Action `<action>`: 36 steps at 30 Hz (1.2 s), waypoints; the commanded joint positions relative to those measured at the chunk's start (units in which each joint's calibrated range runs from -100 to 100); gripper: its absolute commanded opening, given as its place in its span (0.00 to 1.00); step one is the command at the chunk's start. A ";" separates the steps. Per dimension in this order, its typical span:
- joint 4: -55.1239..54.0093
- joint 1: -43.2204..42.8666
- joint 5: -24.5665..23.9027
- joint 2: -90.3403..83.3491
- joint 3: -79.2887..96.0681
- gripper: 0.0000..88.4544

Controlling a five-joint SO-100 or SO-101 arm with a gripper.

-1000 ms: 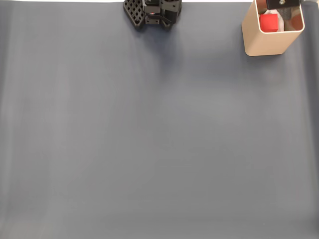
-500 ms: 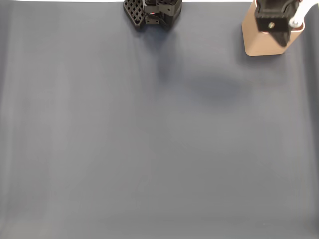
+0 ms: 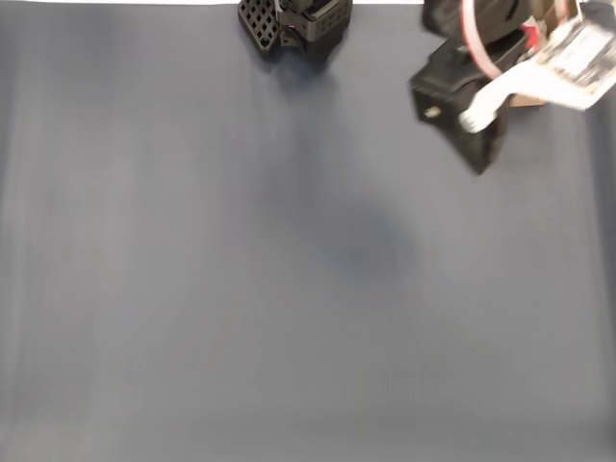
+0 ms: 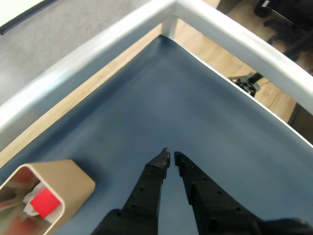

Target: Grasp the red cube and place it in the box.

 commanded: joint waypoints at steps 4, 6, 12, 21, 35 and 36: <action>-1.55 11.03 0.20 -3.96 2.60 0.00; -3.03 13.73 0.10 -5.26 4.88 0.00; -6.63 20.34 -0.34 -11.67 14.64 0.00; -8.93 26.23 -1.56 -23.89 29.70 0.00; -9.17 30.00 -1.66 -44.43 52.05 0.00; -9.17 30.00 -1.66 -45.81 53.51 0.00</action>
